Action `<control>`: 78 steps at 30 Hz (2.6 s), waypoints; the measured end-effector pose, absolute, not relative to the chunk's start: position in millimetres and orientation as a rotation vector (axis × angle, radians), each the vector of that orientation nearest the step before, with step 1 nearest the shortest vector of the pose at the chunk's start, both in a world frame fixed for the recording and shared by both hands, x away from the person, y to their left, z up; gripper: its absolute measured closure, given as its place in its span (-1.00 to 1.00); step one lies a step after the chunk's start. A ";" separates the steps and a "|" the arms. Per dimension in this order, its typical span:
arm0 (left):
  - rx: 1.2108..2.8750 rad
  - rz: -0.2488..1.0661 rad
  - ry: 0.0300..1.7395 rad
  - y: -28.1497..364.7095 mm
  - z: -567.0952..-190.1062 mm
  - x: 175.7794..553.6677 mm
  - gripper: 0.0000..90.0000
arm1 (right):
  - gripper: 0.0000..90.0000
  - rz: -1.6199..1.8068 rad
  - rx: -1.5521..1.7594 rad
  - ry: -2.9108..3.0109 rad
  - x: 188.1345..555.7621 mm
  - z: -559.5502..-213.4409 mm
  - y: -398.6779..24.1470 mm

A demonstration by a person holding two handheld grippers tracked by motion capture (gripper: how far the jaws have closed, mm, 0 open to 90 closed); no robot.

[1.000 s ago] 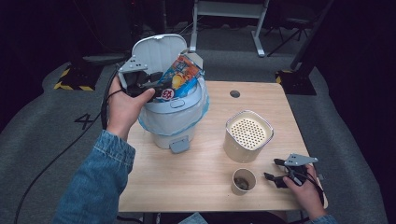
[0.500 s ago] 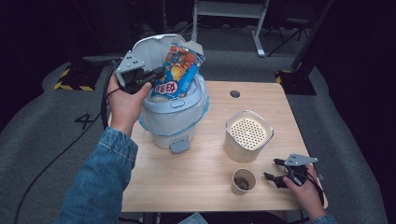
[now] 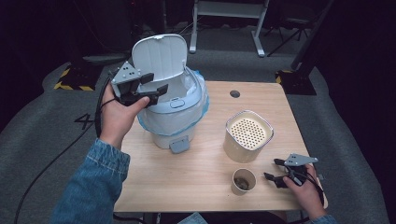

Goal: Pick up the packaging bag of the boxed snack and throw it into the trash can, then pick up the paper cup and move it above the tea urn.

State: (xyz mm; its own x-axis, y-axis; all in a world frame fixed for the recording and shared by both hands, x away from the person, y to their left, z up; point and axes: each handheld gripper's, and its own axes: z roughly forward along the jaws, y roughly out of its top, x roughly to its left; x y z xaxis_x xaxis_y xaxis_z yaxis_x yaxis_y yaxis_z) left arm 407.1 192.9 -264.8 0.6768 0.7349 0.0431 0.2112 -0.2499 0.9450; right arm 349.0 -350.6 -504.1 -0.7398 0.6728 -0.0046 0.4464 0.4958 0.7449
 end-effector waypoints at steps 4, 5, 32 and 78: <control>1.810 0.543 0.704 194.6 -265.8 392.3 -0.20 | -0.52 1.091 0.944 2.449 349.0 -504.1 -350.6; 1.817 0.535 0.690 195.5 -266.6 387.6 -0.20 | -0.52 1.092 0.944 2.449 349.0 -504.1 -350.6; 1.939 0.319 0.655 208.5 -362.1 326.2 -0.27 | -0.53 1.070 0.936 2.514 329.9 -489.5 -348.5; 2.270 0.324 0.925 211.4 -496.2 342.2 -0.58 | -0.53 1.206 0.762 2.564 293.7 -477.1 -316.3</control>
